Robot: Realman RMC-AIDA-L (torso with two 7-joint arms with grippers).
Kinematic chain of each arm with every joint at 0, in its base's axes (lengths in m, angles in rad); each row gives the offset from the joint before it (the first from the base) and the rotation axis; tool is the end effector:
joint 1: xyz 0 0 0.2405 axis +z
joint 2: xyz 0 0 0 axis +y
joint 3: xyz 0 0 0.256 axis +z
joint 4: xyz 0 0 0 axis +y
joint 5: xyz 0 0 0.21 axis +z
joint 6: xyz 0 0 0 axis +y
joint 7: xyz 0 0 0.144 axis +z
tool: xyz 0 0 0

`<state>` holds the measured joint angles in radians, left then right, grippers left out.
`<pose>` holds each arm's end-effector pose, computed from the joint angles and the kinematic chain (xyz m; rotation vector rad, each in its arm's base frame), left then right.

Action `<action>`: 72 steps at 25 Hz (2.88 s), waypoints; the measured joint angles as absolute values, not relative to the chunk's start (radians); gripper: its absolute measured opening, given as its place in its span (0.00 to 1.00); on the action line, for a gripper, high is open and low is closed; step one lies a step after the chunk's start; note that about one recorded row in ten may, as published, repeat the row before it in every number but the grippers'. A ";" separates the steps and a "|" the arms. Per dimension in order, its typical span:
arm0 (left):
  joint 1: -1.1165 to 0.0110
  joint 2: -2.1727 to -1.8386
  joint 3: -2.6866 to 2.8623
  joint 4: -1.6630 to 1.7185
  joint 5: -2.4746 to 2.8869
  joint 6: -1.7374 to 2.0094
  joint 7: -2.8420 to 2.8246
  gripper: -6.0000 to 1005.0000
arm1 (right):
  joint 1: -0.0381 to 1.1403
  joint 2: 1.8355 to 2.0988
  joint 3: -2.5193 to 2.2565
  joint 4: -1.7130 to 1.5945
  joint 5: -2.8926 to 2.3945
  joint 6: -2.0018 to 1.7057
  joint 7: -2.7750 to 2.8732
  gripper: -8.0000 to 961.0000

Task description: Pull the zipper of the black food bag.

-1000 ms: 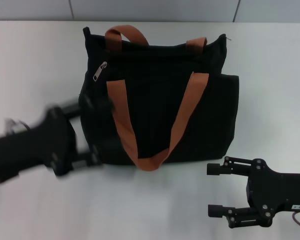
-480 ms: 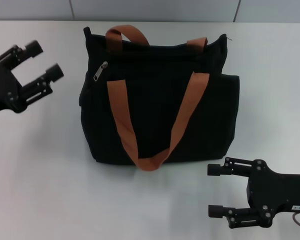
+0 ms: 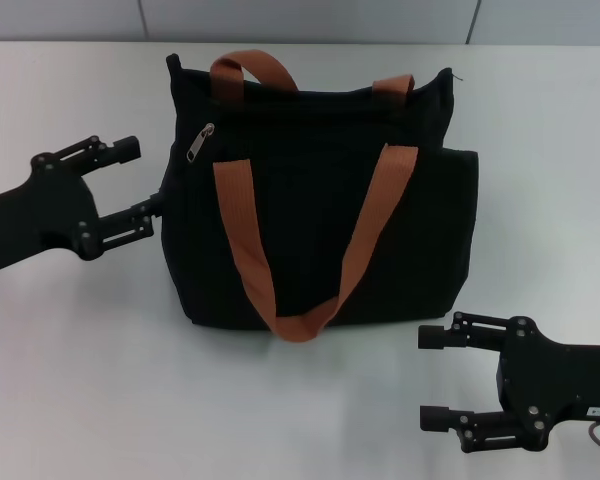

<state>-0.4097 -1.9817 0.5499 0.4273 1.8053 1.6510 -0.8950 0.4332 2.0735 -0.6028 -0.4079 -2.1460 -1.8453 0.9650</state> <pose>-0.3100 0.2940 0.0343 -2.4569 -0.3072 -0.8678 0.2830 0.2356 -0.0317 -2.9428 0.4047 0.9732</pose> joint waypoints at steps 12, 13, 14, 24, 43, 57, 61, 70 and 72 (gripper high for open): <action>-0.485 -2.012 0.552 0.440 1.828 1.541 -0.821 0.73 | 0.432 2.075 -0.603 -0.408 -2.146 -1.845 0.965 0.83; -0.487 -2.014 0.552 0.441 1.828 1.540 -0.814 0.73 | 0.433 2.076 -0.602 -0.408 -2.146 -1.845 0.965 0.83; -0.488 -2.016 0.551 0.442 1.827 1.539 -0.803 0.73 | 0.433 2.076 -0.602 -0.408 -2.146 -1.845 0.965 0.83; -0.472 -2.025 0.532 0.443 1.822 1.533 -0.691 0.72 | 0.433 2.077 -0.598 -0.407 -2.145 -1.845 0.970 0.83; -0.451 -2.047 0.525 0.450 1.777 1.554 -0.646 0.05 | 0.438 2.077 -0.597 -0.405 -2.108 -1.880 0.993 0.82; -0.396 -2.066 0.525 0.445 1.661 1.619 -0.605 0.03 | 0.561 2.056 -0.595 -0.411 -1.762 -2.019 1.630 0.82; -0.394 -2.067 0.525 0.442 1.654 1.623 -0.597 0.03 | 0.634 2.054 -0.598 -0.436 -1.739 -1.964 1.814 0.82; -0.397 -2.069 0.525 0.436 1.645 1.657 -0.579 0.03 | 0.790 2.053 -0.717 -0.508 -1.746 -1.770 2.080 0.82; -0.397 -2.069 0.525 0.435 1.642 1.662 -0.579 0.03 | 0.801 2.053 -0.740 -0.518 -1.746 -1.751 2.097 0.82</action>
<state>-0.3974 -2.0693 0.5246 0.4351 1.6415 1.6616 -0.5789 0.8014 2.0526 -0.7403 -0.5183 -1.7461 -1.7512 2.0974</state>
